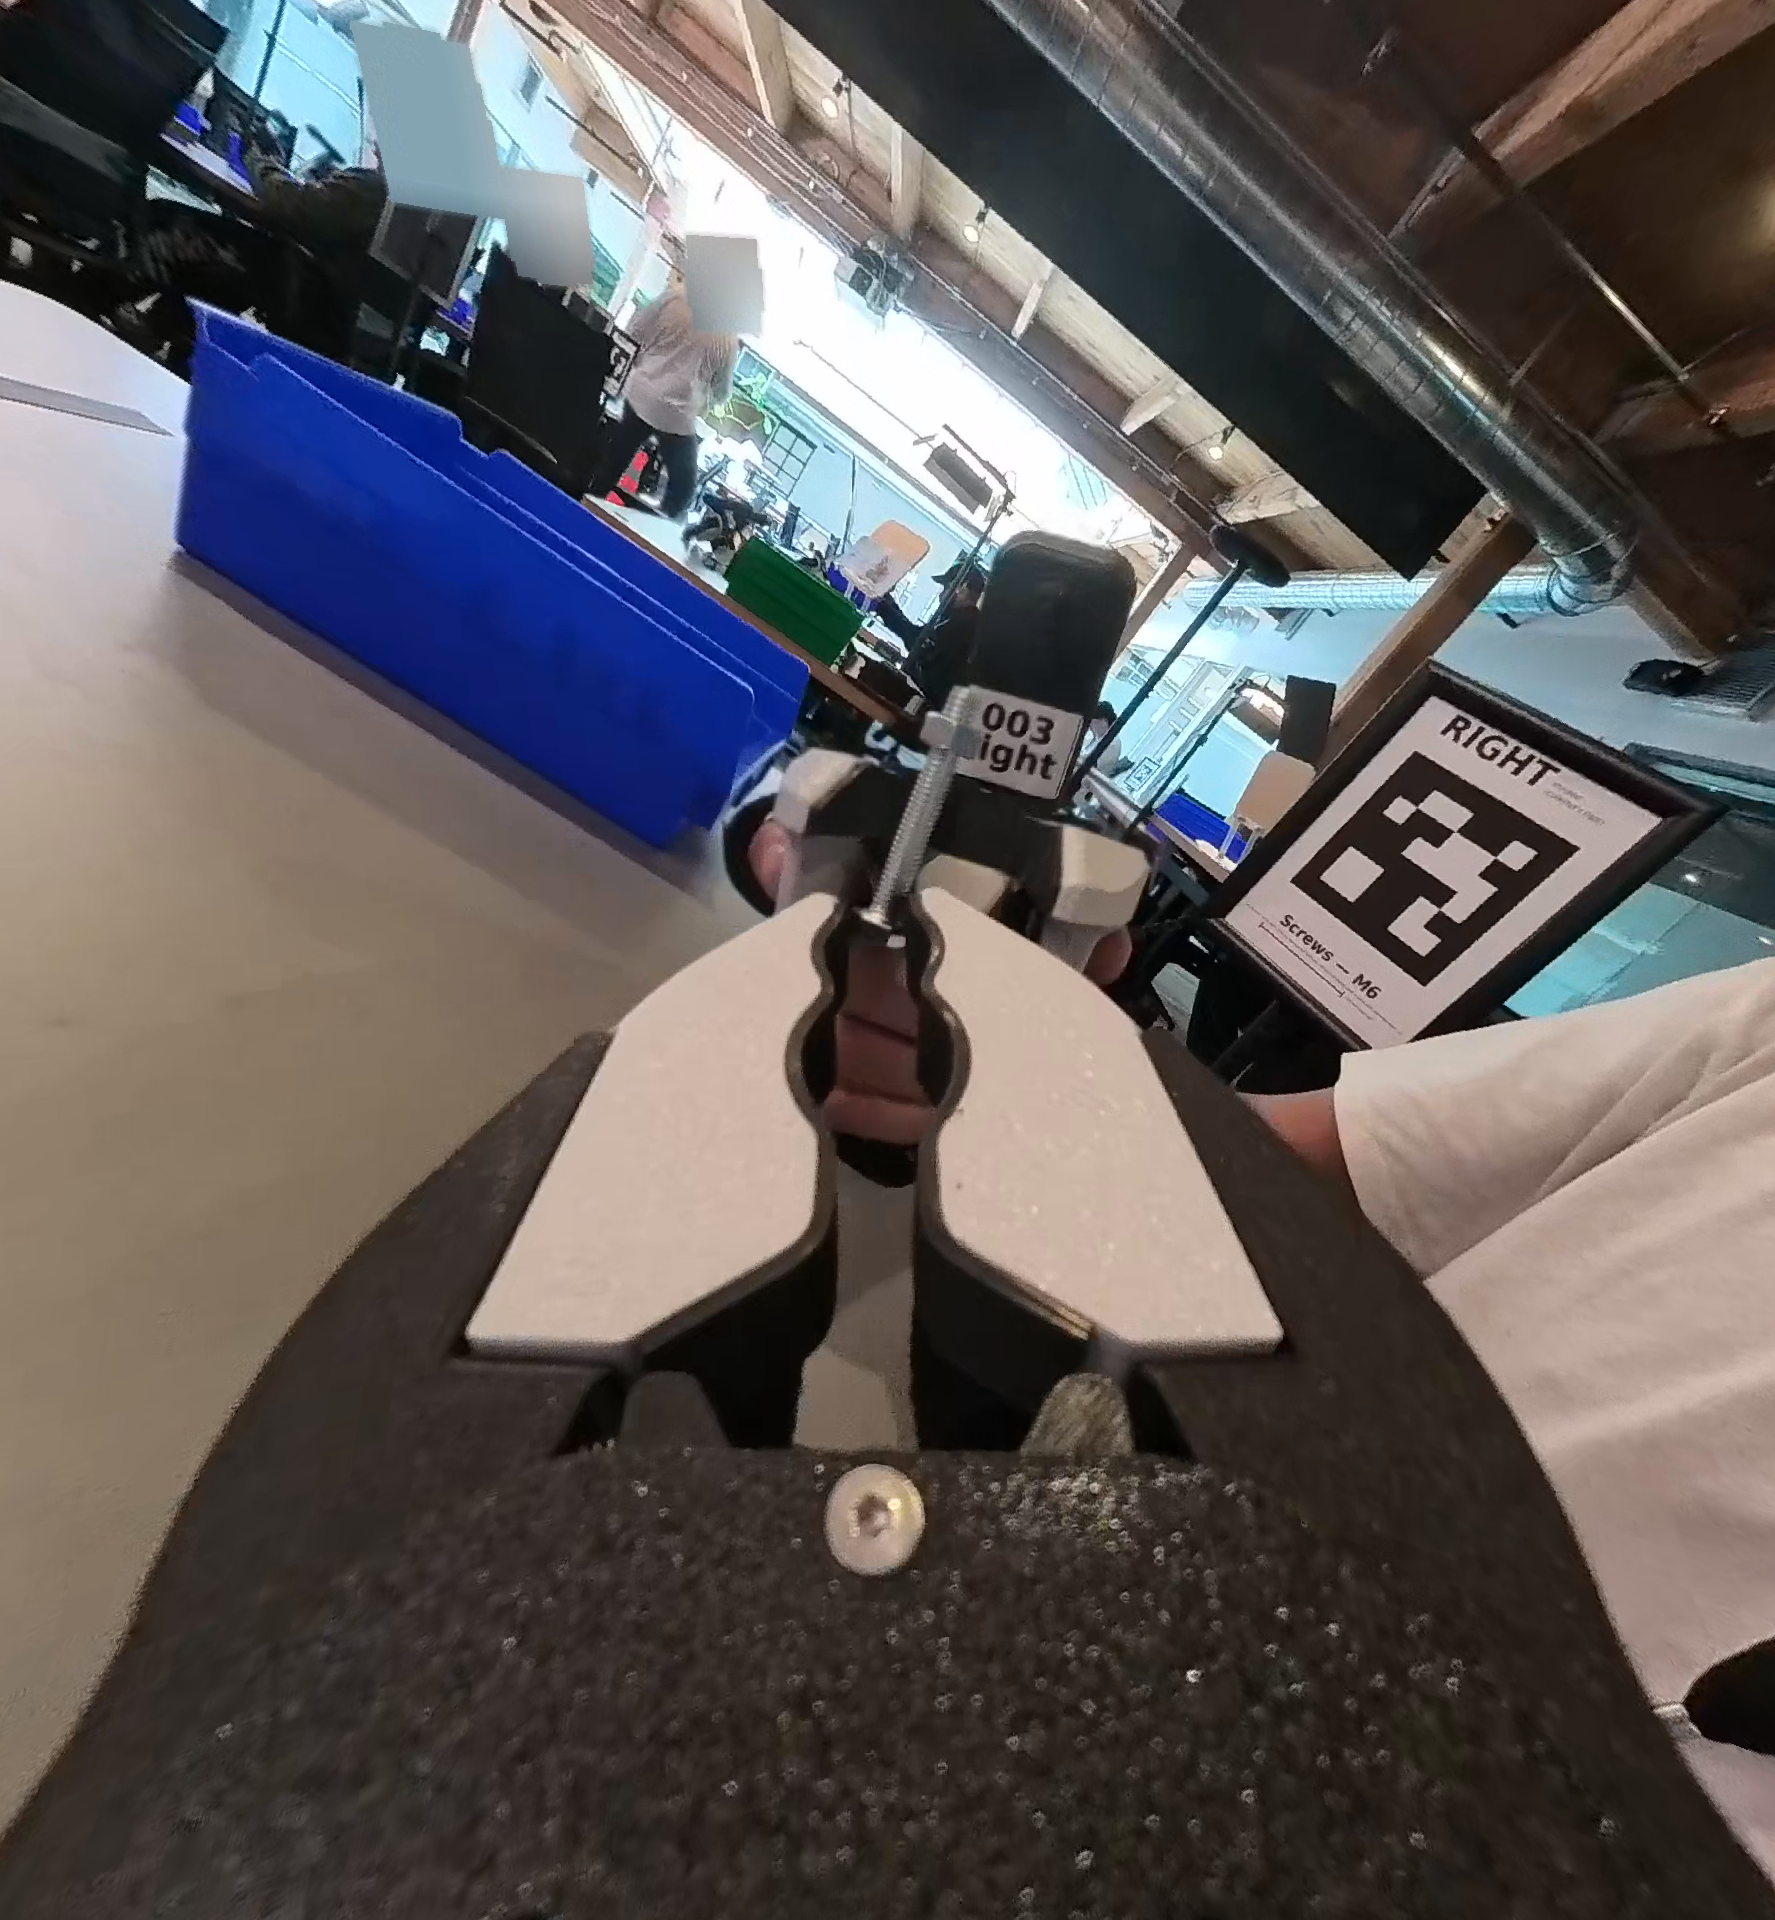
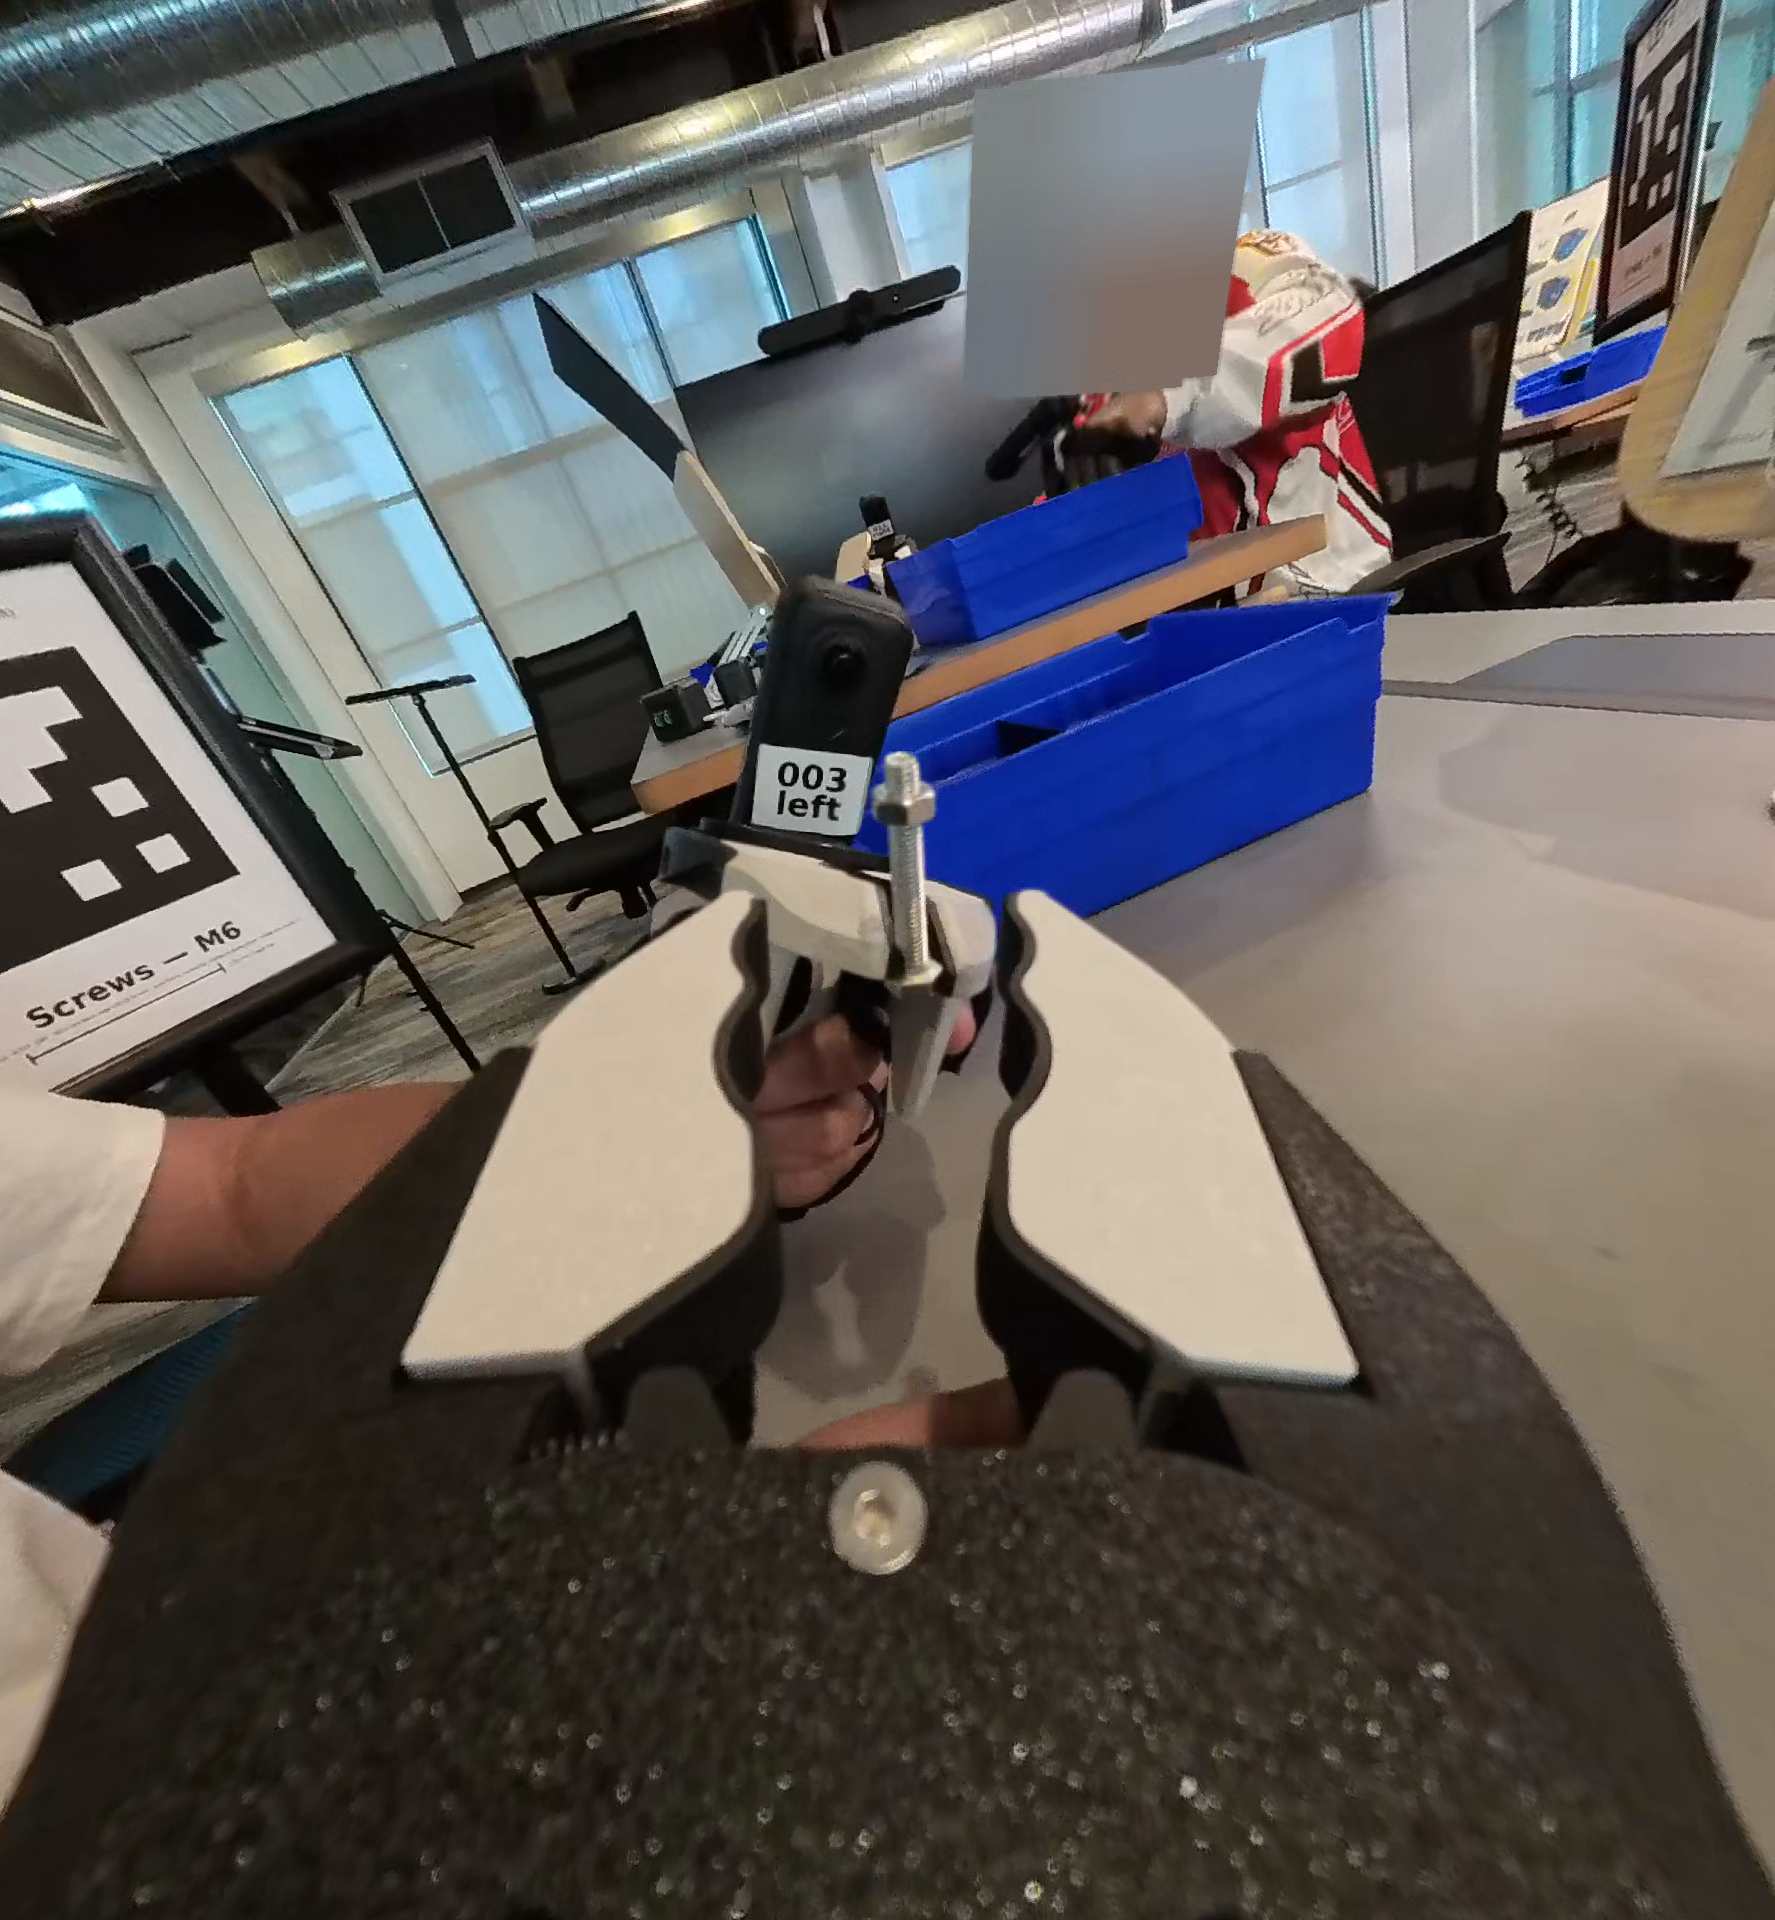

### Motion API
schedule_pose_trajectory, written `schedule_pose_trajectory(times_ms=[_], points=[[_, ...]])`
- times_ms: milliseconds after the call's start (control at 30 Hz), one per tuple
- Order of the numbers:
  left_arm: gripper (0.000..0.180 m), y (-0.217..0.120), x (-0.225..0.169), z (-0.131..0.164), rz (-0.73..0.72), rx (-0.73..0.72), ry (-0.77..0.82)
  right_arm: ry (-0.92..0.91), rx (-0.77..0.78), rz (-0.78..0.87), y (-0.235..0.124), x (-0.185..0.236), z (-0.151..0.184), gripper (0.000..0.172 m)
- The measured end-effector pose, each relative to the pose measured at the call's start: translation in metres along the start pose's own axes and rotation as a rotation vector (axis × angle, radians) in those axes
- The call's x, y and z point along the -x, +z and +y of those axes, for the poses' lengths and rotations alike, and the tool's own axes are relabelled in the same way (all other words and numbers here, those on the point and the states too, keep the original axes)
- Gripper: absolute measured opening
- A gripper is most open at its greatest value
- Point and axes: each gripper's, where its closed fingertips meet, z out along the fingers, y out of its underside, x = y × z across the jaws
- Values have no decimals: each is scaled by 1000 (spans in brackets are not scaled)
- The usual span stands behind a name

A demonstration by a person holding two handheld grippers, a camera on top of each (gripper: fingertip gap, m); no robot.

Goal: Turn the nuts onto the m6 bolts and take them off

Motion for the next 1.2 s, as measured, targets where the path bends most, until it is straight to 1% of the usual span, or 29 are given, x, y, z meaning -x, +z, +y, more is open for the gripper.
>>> schedule_pose_trajectory(times_ms=[167, 233, 400, 433, 500, 533, 600, 633, 667, 700, 767, 833, 867, 900, 933, 1000, 1033, 1067, 1100, 1133, 1167, 1200], points=[[9, 8, -1, 14, -11, 65, 33, 6, -28, -12, -3, -3, 2, 16], [10, 10, 0, 17, -37, 89, 75, 4, -9, -25, -5, -4, 4, 5], [11, 9, 3, 20, -109, 135, 203, 34, -12, -30, -5, -8, 6, 5], [18, 7, 5, 21, -143, 149, 254, 32, -11, -18, -5, -10, 6, 5], [44, -1, 15, 20, -258, 180, 377, 13, -5, 16, -8, -15, 3, 5], [54, -7, 21, 16, -340, 187, 441, 4, 7, 39, -10, -18, 2, 5], [76, -26, 40, -3, -575, 152, 551, -17, 28, 94, -14, -25, 0, 5], [82, -38, 49, -16, -700, 111, 591, -27, 38, 123, -15, -28, -1, 5], [85, -50, 53, -27, -800, 60, 617, -37, 46, 157, -17, -32, -2, 5], [85, -60, 55, -36, -872, 9, 630, -46, 52, 185, -19, -35, -2, 5], [85, -69, 57, -42, -930, -44, 624, -53, 64, 223, -23, -40, -4, 5], [82, -73, 59, -44, -948, -64, 586, -87, 90, 289, -32, -46, -12, 5], [79, -74, 57, -44, -937, -80, 562, -139, 121, 345, -43, -51, -25, 5], [78, -74, 54, -46, -921, -97, 538, -201, 140, 452, -63, -60, -49, 5], [78, -75, 51, -48, -909, -110, 520, -246, 127, 562, -90, -68, -81, 5], [77, -75, 44, -51, -886, -117, 503, -263, 135, 733, -149, -82, -140, 5], [77, -75, 41, -52, -880, -120, 498, -256, 181, 817, -177, -95, -159, 5], [77, -75, 39, -54, -871, -125, 495, -251, 256, 909, -204, -114, -170, 5], [76, -73, 37, -55, -859, -127, 491, -241, 362, 1001, -229, -138, -172, 5], [76, -71, 36, -54, -850, -123, 489, -189, 482, 1062, -250, -164, -165, 5], [76, -69, 37, -53, -845, -115, 489, -82, 599, 1060, -264, -187, -147, 6], [76, -66, 37, -51, -842, -104, 489, 41, 688, 1010, -269, -204, -126, 6]])
